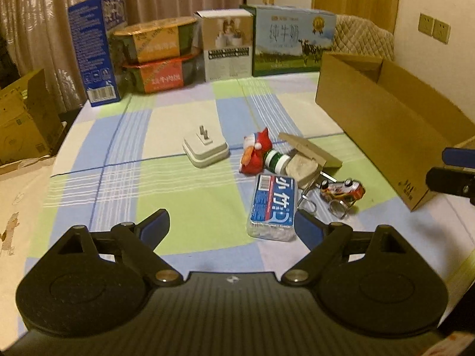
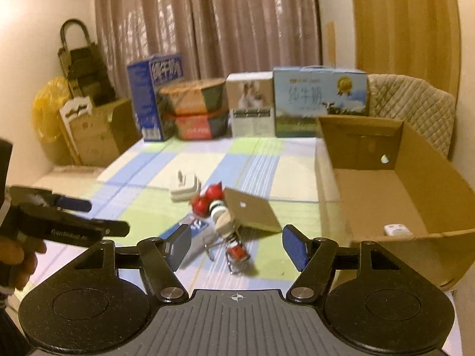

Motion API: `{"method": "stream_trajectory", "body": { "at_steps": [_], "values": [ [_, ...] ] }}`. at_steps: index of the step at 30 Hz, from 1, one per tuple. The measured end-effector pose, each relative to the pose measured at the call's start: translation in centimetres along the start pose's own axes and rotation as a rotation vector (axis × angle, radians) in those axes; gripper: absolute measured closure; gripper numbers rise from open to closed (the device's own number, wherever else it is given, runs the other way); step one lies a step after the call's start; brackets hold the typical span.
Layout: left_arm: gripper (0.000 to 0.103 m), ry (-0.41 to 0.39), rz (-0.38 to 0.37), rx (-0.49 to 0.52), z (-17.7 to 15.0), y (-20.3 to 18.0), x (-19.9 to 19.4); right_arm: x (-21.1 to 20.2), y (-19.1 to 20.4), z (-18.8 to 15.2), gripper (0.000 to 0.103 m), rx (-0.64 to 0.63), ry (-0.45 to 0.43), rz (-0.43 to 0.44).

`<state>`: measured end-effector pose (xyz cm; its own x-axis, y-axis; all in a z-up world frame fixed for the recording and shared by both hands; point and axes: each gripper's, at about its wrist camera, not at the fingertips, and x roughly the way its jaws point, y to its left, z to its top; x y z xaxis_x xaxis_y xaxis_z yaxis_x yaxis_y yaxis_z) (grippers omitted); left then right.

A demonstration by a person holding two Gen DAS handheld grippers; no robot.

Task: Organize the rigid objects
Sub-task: 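Withdraw both open tools from the box back over the table, then grasp the red toy car with the right tool while the left tool grasps the blue toothpick box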

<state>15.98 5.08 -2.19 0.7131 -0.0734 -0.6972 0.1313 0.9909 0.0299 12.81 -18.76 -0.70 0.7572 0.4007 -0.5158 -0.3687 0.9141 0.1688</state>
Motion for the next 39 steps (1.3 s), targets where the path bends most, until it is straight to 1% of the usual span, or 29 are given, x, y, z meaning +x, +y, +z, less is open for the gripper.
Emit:
{"method": "stream_trajectory", "body": {
  "at_steps": [4, 7, 11, 13, 15, 17, 21, 23, 25, 28, 31, 34, 37, 39],
  "values": [
    [0.015, 0.025, -0.028, 0.007, -0.3, 0.0, 2.2, 2.0, 0.1, -1.0, 0.038, -0.02, 0.033, 0.005],
    [0.015, 0.042, -0.052, 0.022, -0.4, 0.0, 3.6, 3.8, 0.2, -1.3, 0.038, -0.061, 0.036, 0.015],
    [0.015, 0.043, -0.097, 0.067, 0.1, -0.4, 5.2, 5.7, -0.4, -1.8, 0.04, -0.053, 0.057, 0.028],
    [0.015, 0.049, -0.114, 0.087, 0.2, -0.6, 6.1, 6.4, -0.8, -2.1, 0.045, -0.06, 0.08, 0.022],
    [0.016, 0.061, -0.137, 0.102, 0.2, -0.9, 7.1, 7.1, -1.0, -2.2, 0.048, -0.062, 0.102, 0.025],
    [0.019, 0.079, -0.154, 0.115, 0.2, -1.3, 7.8, 7.5, -1.1, -2.3, 0.05, -0.073, 0.119, 0.029],
    [0.024, 0.091, -0.156, 0.152, 0.3, -2.2, 8.8, 8.6, -1.2, -2.4, 0.058, -0.075, 0.152, 0.02],
    [0.025, 0.093, -0.162, 0.16, 0.5, -2.4, 9.2, 9.1, -1.0, -2.3, 0.062, -0.093, 0.153, 0.019],
    [0.026, 0.102, -0.161, 0.168, 0.5, -2.6, 9.7, 9.6, -0.8, -2.3, 0.068, -0.124, 0.156, 0.013],
    [0.03, 0.11, -0.163, 0.169, 0.5, -2.5, 10.0, 10.3, -0.4, -2.4, 0.073, -0.158, 0.165, 0.011],
    [0.033, 0.114, -0.172, 0.169, 0.4, -2.5, 10.2, 10.8, -0.1, -2.4, 0.076, -0.194, 0.166, 0.012],
    [0.037, 0.119, -0.177, 0.17, 0.4, -2.6, 10.5, 11.2, 0.1, -2.4, 0.08, -0.204, 0.167, 0.018],
    [0.038, 0.119, -0.177, 0.171, 0.4, -2.6, 10.5, 11.6, 0.1, -2.3, 0.085, -0.212, 0.176, 0.019],
    [0.038, 0.119, -0.177, 0.169, 0.4, -2.6, 10.5, 11.5, 0.2, -2.3, 0.085, -0.225, 0.176, 0.019]
  ]
}}
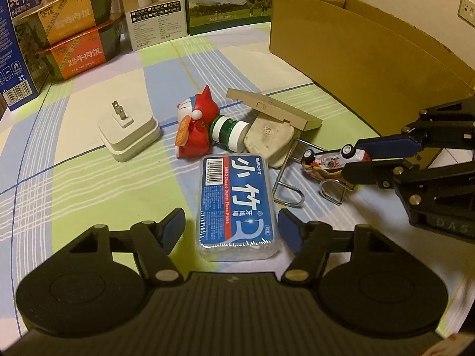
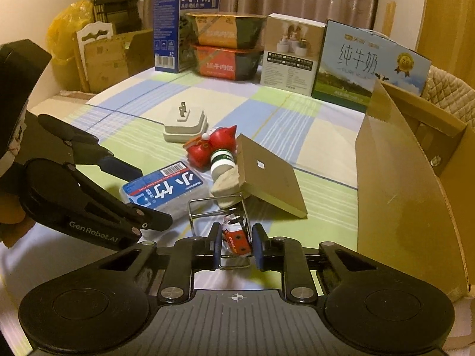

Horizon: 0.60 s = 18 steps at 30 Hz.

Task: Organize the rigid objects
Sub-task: 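Grasp the red toy car with the right tool while the left tool grasps the blue toothpick box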

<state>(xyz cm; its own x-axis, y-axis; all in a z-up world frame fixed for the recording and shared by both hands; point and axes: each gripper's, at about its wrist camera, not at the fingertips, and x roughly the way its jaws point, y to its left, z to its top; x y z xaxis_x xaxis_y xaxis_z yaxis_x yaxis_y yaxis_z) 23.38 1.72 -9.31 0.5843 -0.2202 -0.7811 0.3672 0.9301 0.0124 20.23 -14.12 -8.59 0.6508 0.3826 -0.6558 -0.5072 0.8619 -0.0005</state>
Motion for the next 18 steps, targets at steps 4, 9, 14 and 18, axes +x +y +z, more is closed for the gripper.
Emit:
{"method": "stream_trajectory", "body": {
  "at_steps": [4, 9, 14, 18],
  "values": [
    [0.039, 0.007, 0.0, 0.0, -0.05, 0.03, 0.04, 0.09, 0.4, -0.08, 0.085, -0.045, 0.008, -0.011],
    [0.04, 0.005, 0.0, -0.007, -0.01, 0.12, 0.1, 0.21, 0.48, -0.19, 0.085, -0.064, 0.019, -0.014],
    [0.05, 0.006, -0.013, -0.012, 0.08, 0.06, 0.19, -0.02, 0.43, -0.08, 0.09, -0.053, 0.022, -0.006],
    [0.05, 0.007, -0.012, -0.016, 0.11, 0.04, 0.2, -0.32, 0.28, 0.09, 0.091, -0.028, 0.016, -0.001]
  ]
}}
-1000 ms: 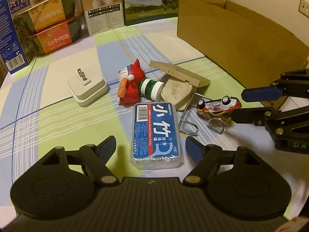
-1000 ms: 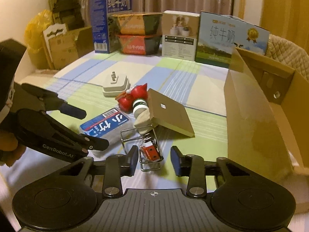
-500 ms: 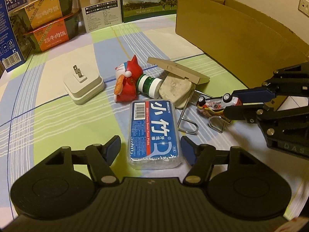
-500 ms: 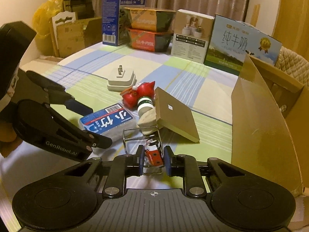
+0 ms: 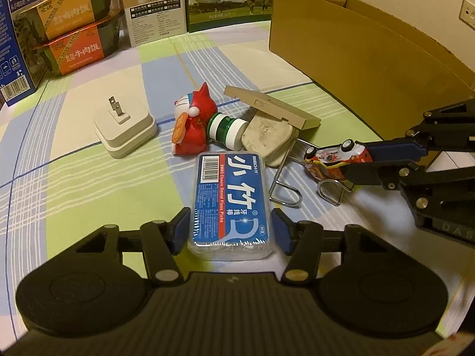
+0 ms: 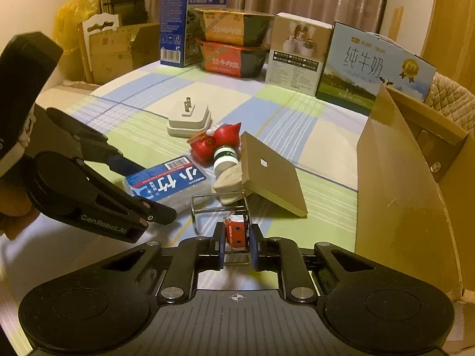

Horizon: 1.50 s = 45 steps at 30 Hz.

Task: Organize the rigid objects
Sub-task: 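Grasp the red toy car with the right tool while the left tool grasps the blue toothpick box, then carry the toothpick box with the left tool while the right tool carries the car over the box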

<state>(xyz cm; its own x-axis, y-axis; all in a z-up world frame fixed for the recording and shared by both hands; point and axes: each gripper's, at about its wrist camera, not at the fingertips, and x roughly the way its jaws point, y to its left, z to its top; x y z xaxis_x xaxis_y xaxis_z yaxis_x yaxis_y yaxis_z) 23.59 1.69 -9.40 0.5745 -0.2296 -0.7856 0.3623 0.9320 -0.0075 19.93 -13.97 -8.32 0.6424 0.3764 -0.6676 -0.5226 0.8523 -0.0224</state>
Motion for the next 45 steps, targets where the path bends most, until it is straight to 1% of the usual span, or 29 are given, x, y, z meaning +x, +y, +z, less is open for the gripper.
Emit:
{"method": "stream_trajectory", "body": {
  "at_steps": [7, 13, 18, 22, 28, 33, 37, 41, 45],
  "values": [
    [0.05, -0.007, 0.008, -0.014, 0.0, 0.2, 0.1, -0.1, 0.0, 0.0, 0.091, 0.014, -0.004, 0.005],
    [0.05, -0.012, 0.016, -0.039, 0.1, 0.4, 0.1, -0.5, 0.0, 0.1, 0.091, 0.03, -0.027, 0.007],
    [0.05, -0.004, 0.038, -0.07, 0.1, 0.7, -0.2, -0.9, -0.2, 0.2, 0.091, 0.049, -0.037, 0.006],
    [0.051, -0.009, 0.063, -0.093, 0.2, 1.1, -0.8, -1.2, -0.5, 0.3, 0.091, 0.069, -0.047, 0.005],
    [0.051, -0.012, 0.06, -0.116, -0.2, 1.1, -1.9, -1.7, -0.4, 0.4, 0.091, 0.086, -0.056, 0.012],
    [0.051, -0.024, 0.062, -0.136, -0.5, 1.1, -2.7, -2.5, -0.4, 0.3, 0.092, 0.1, -0.087, 0.008],
    [0.051, -0.036, 0.081, -0.146, -0.9, 1.0, -3.7, -3.0, -0.1, 0.2, 0.091, 0.093, -0.097, 0.008],
    [0.051, -0.055, 0.118, -0.14, -1.2, 0.6, -5.2, -3.4, 0.5, 0.0, 0.091, 0.078, -0.102, 0.001],
    [0.051, -0.076, 0.149, -0.172, -1.5, -0.2, -6.9, -4.4, 0.6, 0.1, 0.091, 0.082, -0.127, -0.018]
  ]
}}
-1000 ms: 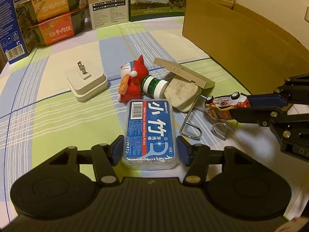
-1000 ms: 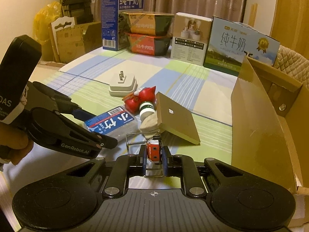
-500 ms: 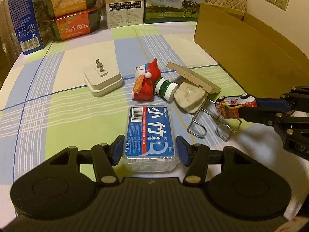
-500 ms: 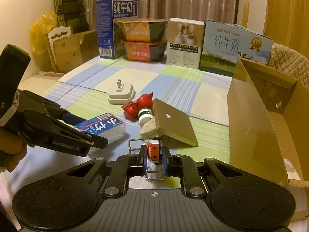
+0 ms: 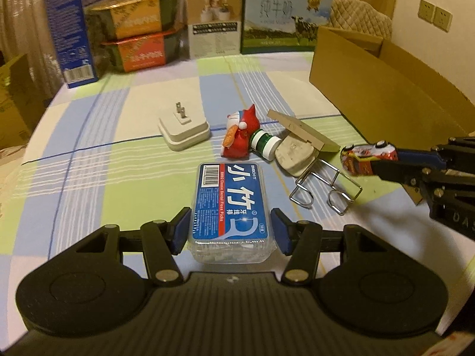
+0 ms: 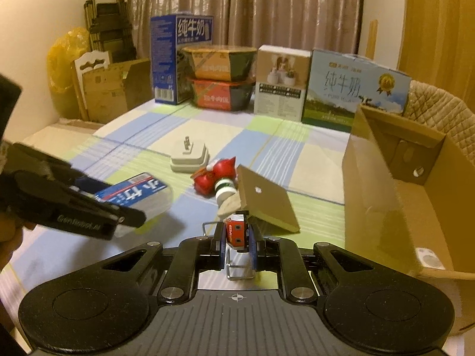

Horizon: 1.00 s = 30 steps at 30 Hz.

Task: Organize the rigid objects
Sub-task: 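Carry the toothpick box with the left tool while the right tool carries the car over the box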

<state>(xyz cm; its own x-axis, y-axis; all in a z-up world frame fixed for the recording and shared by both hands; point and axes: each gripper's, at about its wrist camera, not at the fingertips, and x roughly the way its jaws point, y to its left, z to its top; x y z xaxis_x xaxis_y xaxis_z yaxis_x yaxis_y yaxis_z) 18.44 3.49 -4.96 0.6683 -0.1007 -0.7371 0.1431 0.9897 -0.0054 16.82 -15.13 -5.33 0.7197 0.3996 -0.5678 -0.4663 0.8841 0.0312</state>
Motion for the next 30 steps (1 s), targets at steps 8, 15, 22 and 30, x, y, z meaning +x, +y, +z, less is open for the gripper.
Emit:
{"method": "stream_trajectory", "body": {
  "at_steps": [8, 15, 22, 30],
  "values": [
    [0.051, -0.05, -0.026, -0.027, 0.2, -3.8, -3.7, -3.0, -0.5, 0.2, 0.091, 0.034, -0.024, -0.055],
    [0.051, -0.093, -0.057, -0.009, 1.5, -6.8, -6.5, -7.3, -1.0, 1.3, 0.091, 0.011, -0.073, -0.082],
    [0.051, -0.128, -0.096, 0.026, 3.4, -10.2, -8.3, -10.6, -3.5, 1.9, 0.091, 0.03, -0.116, -0.137],
    [0.051, -0.166, -0.176, 0.076, 6.8, -15.4, -8.8, -13.7, -9.2, 1.5, 0.091, 0.067, -0.119, -0.238]
  ]
}}
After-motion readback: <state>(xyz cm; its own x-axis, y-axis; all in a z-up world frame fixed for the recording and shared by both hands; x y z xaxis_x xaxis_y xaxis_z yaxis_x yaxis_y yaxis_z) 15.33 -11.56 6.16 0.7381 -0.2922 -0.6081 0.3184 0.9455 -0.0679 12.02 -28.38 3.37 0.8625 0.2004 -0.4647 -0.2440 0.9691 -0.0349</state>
